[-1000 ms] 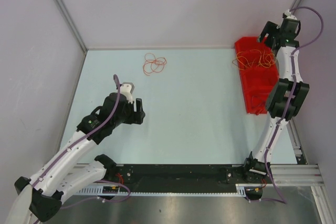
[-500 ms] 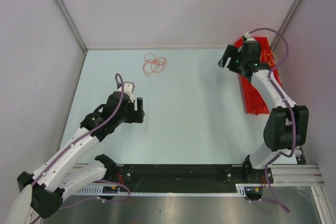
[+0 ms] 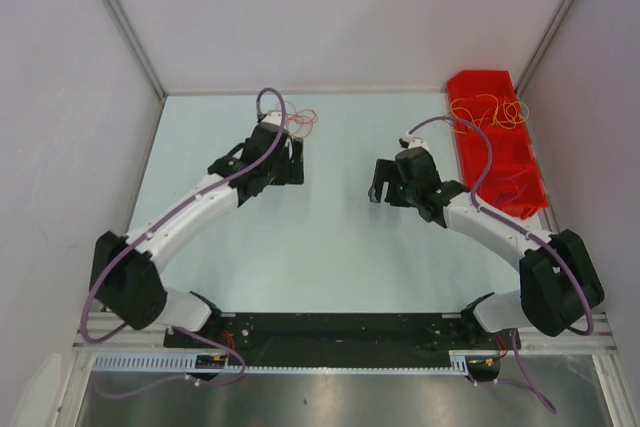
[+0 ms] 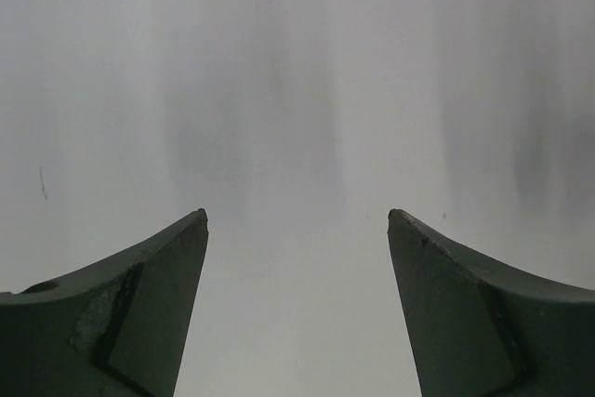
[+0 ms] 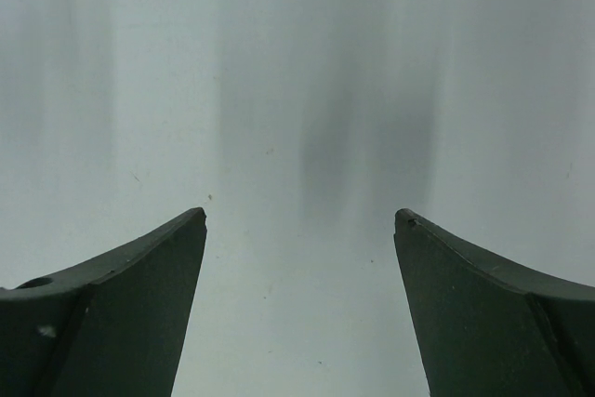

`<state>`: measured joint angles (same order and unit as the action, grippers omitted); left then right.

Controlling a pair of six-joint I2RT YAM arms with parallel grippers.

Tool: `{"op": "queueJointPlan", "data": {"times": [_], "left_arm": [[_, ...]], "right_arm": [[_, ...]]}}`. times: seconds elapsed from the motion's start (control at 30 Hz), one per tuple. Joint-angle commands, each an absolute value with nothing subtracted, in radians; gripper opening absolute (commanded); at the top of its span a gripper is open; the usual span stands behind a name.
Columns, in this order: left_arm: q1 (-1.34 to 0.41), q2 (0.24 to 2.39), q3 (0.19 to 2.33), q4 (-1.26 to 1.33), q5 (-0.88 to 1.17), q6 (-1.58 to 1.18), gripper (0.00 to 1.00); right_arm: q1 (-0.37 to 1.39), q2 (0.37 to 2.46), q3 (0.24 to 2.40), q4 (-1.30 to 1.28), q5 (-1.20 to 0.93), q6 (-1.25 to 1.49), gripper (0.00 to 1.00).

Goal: Untangle the cables

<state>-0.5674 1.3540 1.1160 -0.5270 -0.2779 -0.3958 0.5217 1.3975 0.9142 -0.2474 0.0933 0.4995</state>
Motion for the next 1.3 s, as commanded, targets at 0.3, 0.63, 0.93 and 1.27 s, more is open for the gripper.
{"op": "queueJointPlan", "data": {"times": [0.3, 0.63, 0.93, 1.27], "left_arm": [[-0.473, 1.915, 1.626, -0.425, -0.288, -0.325, 0.83], [-0.385, 2.321, 2.11, -0.503, -0.223, -0.282, 0.79], [-0.327, 2.454, 2.229, -0.442, -0.068, -0.35, 0.78], [-0.311, 2.54, 2.243, -0.38, 0.1, -0.436, 0.75]], "right_arm": [[0.552, 1.286, 0.663, 0.093, 0.144, 0.503, 0.86], [0.503, 1.336, 0.634, 0.224, -0.08, 0.463, 0.83], [0.465, 1.353, 0.624, 0.255, -0.15, 0.477, 0.84], [0.453, 1.359, 0.621, 0.264, -0.164, 0.482, 0.84]]}}
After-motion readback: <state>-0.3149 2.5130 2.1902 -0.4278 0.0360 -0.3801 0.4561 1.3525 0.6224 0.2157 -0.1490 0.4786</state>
